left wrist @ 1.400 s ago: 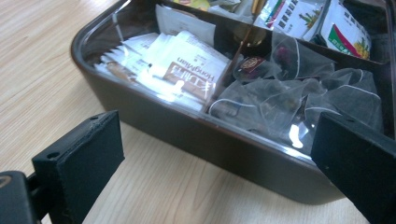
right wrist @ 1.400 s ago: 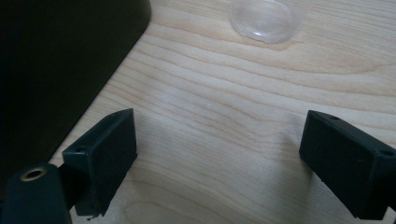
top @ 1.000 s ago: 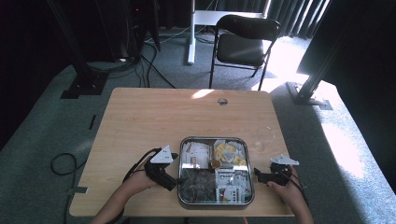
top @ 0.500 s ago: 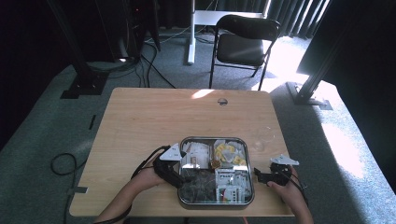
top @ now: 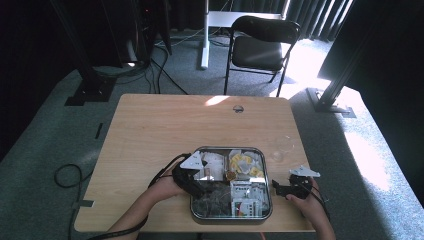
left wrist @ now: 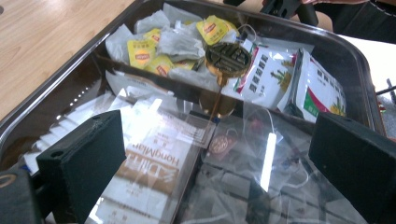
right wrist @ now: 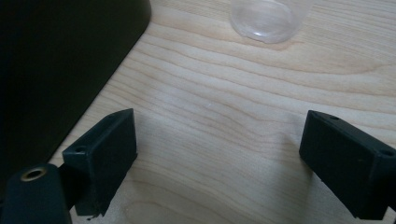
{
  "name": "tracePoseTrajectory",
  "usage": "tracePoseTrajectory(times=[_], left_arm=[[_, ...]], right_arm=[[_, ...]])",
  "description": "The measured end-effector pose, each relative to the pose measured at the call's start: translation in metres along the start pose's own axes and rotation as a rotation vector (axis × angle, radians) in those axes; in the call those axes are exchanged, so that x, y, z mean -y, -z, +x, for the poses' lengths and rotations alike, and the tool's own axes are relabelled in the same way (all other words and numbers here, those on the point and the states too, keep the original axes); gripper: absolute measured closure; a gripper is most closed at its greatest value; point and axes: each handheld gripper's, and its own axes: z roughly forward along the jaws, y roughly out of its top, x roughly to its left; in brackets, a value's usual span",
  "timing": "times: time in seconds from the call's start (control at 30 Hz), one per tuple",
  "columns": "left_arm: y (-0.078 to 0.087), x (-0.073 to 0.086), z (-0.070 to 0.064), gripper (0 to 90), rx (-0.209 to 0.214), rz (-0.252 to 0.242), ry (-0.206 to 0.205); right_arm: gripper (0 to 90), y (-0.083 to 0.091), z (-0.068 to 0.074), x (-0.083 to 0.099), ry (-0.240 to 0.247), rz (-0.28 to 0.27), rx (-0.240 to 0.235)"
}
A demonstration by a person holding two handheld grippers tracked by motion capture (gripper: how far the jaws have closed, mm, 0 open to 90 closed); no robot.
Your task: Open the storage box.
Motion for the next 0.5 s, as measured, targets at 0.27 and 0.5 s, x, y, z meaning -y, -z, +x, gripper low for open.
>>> tracePoseTrajectory(times=[0.27, 0.5], left_arm=[[-0.012, -0.009, 0.0, 3.8, 0.012, 0.012, -0.02], [-0.024, -0.018, -0.001, 3.8, 0.029, 0.035, -0.046]], right_arm=[[10.4, 0.0, 0.0, 0.0, 0.0, 0.0, 0.0], [10.4, 0.0, 0.0, 0.0, -0.001, 0.0, 0.0]])
